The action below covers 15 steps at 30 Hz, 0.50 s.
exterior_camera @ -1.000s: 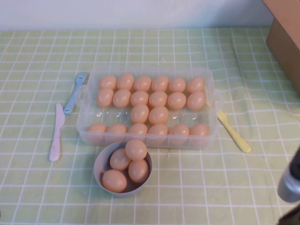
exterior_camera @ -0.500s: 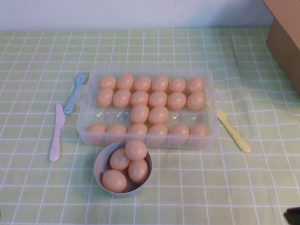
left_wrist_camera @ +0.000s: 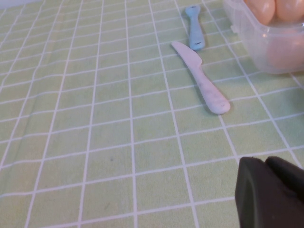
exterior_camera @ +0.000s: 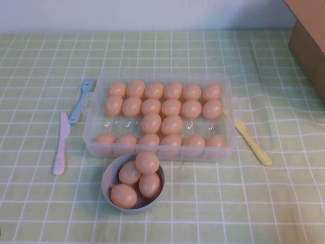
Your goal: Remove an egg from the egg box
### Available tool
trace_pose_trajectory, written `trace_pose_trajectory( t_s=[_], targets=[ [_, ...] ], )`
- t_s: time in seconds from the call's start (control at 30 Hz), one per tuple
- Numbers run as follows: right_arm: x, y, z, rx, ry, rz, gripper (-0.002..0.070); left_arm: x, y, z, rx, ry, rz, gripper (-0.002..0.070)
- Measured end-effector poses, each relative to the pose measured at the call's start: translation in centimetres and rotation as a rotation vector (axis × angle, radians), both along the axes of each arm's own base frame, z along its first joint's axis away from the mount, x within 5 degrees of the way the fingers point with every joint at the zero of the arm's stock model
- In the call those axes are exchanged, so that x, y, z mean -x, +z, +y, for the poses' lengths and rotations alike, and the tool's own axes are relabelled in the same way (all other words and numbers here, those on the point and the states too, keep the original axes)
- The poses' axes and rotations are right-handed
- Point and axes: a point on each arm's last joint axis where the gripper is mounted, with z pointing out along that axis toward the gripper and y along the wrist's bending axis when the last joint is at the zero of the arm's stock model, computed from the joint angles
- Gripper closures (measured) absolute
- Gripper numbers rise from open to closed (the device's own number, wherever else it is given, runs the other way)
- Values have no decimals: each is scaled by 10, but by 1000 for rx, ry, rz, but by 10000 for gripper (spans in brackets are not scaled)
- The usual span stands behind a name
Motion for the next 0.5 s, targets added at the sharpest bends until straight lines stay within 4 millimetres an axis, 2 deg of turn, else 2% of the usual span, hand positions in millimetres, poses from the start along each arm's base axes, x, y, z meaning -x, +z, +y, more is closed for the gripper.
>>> trace_pose_trajectory(
  t_s=[0.23, 0.5],
  targets=[
    [11, 1, -3, -12, -31, -61, 693, 0, 0, 0, 0, 0, 0, 680],
    [15, -12, -1, -49, -15, 81, 693, 0, 0, 0, 0, 0, 0, 680]
  ],
)
